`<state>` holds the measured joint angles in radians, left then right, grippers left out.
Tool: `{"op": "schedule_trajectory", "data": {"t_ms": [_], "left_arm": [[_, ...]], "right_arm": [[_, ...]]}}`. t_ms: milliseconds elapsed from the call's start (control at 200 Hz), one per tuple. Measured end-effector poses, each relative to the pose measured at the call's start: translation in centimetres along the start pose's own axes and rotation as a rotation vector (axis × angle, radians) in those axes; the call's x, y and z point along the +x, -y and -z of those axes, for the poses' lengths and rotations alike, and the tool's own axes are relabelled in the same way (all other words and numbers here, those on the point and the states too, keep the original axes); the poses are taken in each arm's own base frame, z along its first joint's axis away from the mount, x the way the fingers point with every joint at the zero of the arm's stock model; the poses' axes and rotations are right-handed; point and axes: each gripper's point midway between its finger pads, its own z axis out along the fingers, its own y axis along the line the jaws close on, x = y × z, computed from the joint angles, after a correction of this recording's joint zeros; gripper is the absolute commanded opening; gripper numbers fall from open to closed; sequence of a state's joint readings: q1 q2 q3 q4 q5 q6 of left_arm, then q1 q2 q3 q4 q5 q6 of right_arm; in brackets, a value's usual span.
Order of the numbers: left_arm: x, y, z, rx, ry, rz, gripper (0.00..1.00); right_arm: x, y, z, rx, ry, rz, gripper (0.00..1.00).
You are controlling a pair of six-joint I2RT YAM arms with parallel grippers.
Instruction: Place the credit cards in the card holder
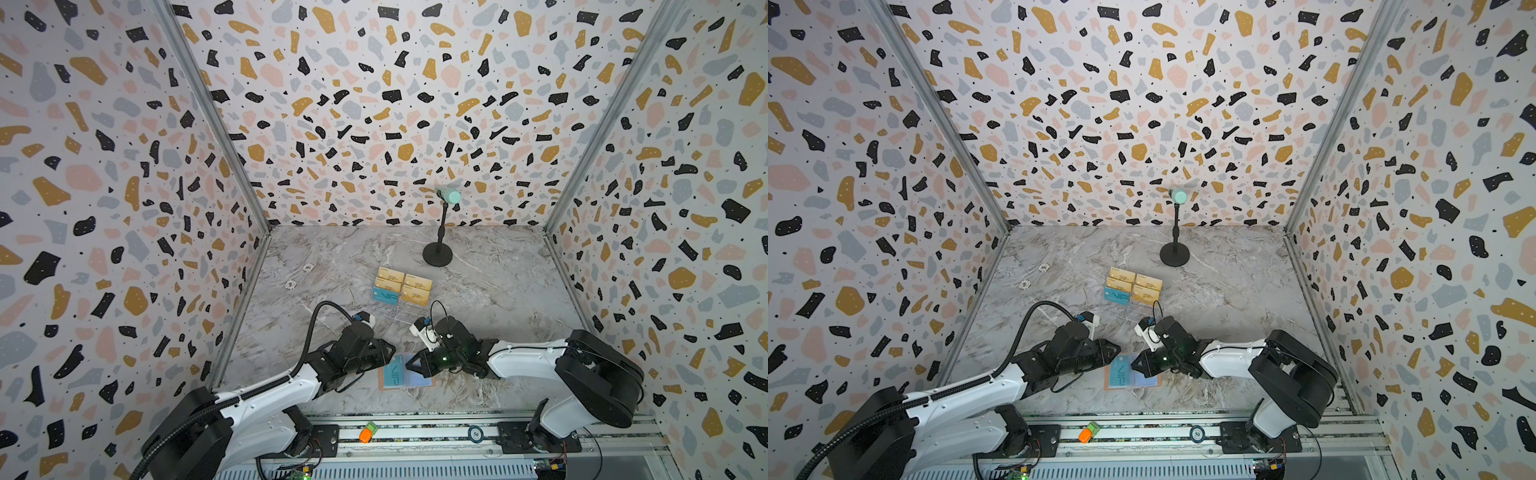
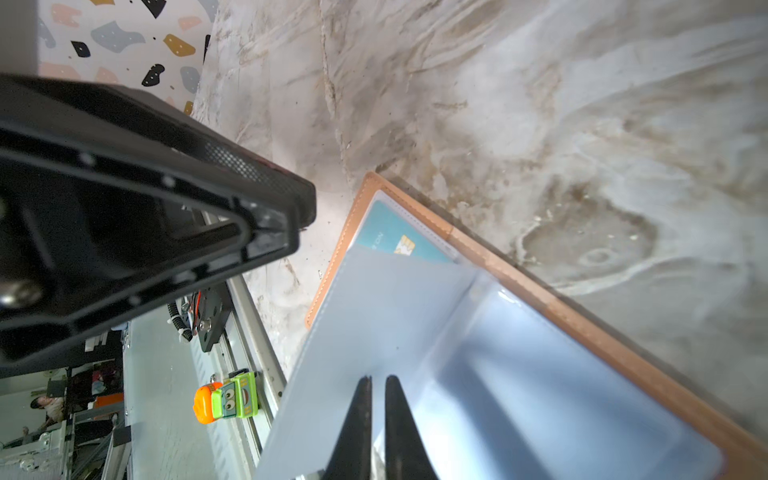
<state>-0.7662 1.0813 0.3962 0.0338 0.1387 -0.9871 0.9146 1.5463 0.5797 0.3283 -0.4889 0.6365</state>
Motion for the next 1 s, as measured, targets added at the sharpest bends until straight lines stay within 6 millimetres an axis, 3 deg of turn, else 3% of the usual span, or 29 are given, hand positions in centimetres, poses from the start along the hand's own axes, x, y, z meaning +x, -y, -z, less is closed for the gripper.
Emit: {"op": "schedule_trajectory", "data": {"t_ms": [210, 450, 616, 866, 1001], "left_arm": [[-0.4, -1.0, 0.9, -0.030, 0.041, 0.009, 0.20], [0.3, -2.8, 1.0, -0.059, 0.056, 0.036, 0.20], [0.3, -3.0, 1.0, -0.063, 0.055, 0.035, 0.22], [0.1, -4.0, 1.2, -0.109, 0.071, 0.038, 0.29], [-1.7, -4.8, 1.6, -0.130, 0.104, 0.055, 0.32]], "right_arm": [[0.5, 0.1, -1.2, -0.004, -0.040, -0.004, 0.11], [0.6, 0.5, -2.1, 0.000, -0.053, -0.010, 0.10], [0.5, 0.6, -2.2, 0.003, -0.055, -0.013, 0.11], [-1.9, -0.7, -2.3, 0.003, -0.025, 0.027, 0.13], [-4.7, -1.5, -1.8, 0.015, 0.003, 0.066, 0.21]]}}
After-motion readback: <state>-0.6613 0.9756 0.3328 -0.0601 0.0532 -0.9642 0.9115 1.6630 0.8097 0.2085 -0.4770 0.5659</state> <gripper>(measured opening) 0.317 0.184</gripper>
